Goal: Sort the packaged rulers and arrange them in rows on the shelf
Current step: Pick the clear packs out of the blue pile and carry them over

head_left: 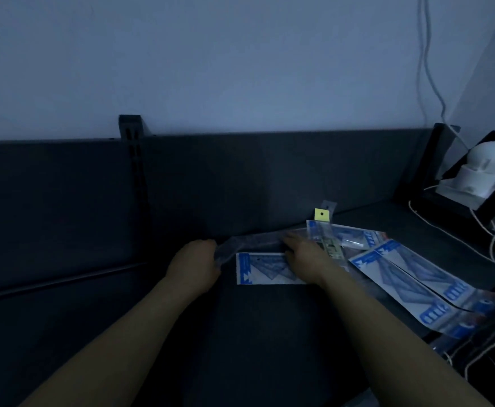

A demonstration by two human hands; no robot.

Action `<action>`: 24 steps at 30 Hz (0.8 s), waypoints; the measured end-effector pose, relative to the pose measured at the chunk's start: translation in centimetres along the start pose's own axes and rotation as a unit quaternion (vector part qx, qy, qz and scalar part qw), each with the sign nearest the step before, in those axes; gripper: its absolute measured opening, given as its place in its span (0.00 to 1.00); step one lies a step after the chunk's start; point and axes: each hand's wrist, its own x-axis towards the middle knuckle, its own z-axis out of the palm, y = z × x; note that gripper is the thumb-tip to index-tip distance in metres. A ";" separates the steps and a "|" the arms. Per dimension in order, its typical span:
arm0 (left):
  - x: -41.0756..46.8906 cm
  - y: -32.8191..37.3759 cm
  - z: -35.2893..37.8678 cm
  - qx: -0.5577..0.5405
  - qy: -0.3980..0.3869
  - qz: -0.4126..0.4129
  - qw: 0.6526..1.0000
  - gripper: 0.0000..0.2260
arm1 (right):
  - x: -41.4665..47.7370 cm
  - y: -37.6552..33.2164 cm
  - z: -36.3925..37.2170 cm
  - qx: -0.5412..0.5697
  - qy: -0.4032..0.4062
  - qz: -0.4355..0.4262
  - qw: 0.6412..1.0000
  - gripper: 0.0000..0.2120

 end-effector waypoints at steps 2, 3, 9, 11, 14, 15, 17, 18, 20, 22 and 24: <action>0.0 0.3 -0.4 -0.065 0.012 -0.033 0.997 0.07 | -0.5 0.2 -0.2 -0.005 -0.017 -0.016 1.000 0.17; 0.0 0.6 -0.6 -0.097 0.018 -0.052 0.994 0.05 | -1.0 0.4 -0.4 -0.001 -0.026 -0.027 0.999 0.18; 0.7 3.9 -1.0 -0.239 0.056 -0.025 0.969 0.04 | -4.2 1.3 -1.4 0.087 -0.042 -0.081 0.992 0.19; 1.3 5.4 -0.1 -0.222 0.035 -0.014 0.974 0.03 | -4.9 2.5 -1.5 0.124 0.016 -0.056 0.991 0.16; 2.4 6.9 1.5 -0.168 -0.003 -0.004 0.986 0.04 | -6.1 5.2 -1.1 0.070 0.078 0.014 0.994 0.10; 2.8 7.3 1.9 -0.144 -0.021 -0.001 0.989 0.06 | -6.5 5.9 -0.7 0.055 0.083 0.029 0.995 0.09; 3.7 7.7 2.4 -0.072 -0.060 0.015 0.995 0.13 | -7.3 6.9 0.0 0.051 0.090 0.025 0.994 0.10; 4.0 7.9 2.5 -0.050 -0.078 0.017 0.996 0.17 | -7.6 7.1 0.1 0.062 0.096 0.014 0.993 0.10; 4.5 8.1 2.4 -0.034 -0.110 0.013 0.993 0.26 | -7.8 7.4 0.4 0.088 0.107 -0.004 0.990 0.09; 4.8 8.2 2.3 -0.012 -0.120 0.015 0.993 0.33 | -7.9 7.4 0.6 0.098 0.123 -0.008 0.987 0.08; 4.8 8.4 2.3 -0.027 -0.115 0.005 0.993 0.32 | -7.9 7.4 0.9 0.095 0.148 -0.005 0.984 0.07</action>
